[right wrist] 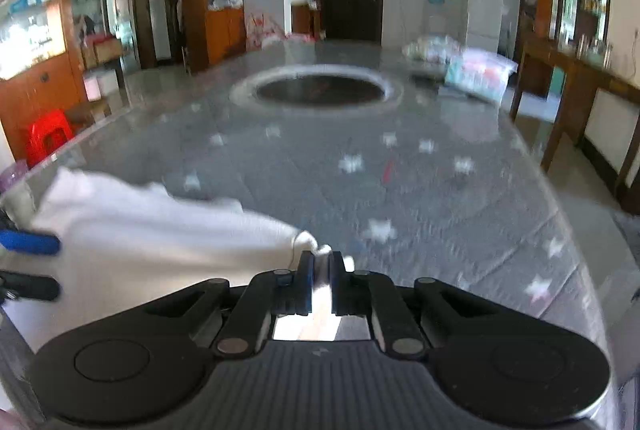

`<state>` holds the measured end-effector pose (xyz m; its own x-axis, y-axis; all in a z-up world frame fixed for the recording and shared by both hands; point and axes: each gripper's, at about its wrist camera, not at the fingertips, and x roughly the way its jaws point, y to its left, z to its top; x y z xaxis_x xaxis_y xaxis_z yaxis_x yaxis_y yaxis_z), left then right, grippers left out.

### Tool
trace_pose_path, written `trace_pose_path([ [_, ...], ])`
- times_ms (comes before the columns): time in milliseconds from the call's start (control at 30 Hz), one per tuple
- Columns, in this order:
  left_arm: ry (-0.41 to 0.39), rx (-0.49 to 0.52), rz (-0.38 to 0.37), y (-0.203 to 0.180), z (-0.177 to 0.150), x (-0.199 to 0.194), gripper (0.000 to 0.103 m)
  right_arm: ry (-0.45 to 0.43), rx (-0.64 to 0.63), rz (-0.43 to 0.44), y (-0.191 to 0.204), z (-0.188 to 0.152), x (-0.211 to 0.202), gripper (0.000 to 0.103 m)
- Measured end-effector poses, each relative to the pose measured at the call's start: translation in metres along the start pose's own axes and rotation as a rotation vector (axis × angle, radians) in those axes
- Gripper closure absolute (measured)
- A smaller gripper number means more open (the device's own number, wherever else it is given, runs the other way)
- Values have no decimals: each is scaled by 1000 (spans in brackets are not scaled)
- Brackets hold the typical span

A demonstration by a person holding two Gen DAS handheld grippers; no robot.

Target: Fold clothes

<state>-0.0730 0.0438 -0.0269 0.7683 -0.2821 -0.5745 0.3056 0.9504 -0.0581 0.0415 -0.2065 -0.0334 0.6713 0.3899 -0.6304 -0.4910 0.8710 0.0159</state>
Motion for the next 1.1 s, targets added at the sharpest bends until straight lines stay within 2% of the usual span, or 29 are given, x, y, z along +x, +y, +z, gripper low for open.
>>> trace_pose_path([
  [100,5,5,-9,2,5,-4,53,-8,0,7,-1,3,-2,94],
  [300,-40,-51,11,24,24,-7,53,-71,-23,20,5,17,-20,91],
  [467,-41,-120,28,46,37,8,55,-73,-17,124,21,32,-6,91],
  [633,11,-180,58,67,34,30,55,-22,-27,151,35,34,25,91],
  [767,12,-176,90,73,28,34,55,27,-15,127,34,27,46,91],
  [933,-8,-167,100,67,32,26,55,0,-31,122,37,31,33,89],
  [1100,-37,-138,73,50,43,27,55,-19,-84,185,52,32,23,84],
])
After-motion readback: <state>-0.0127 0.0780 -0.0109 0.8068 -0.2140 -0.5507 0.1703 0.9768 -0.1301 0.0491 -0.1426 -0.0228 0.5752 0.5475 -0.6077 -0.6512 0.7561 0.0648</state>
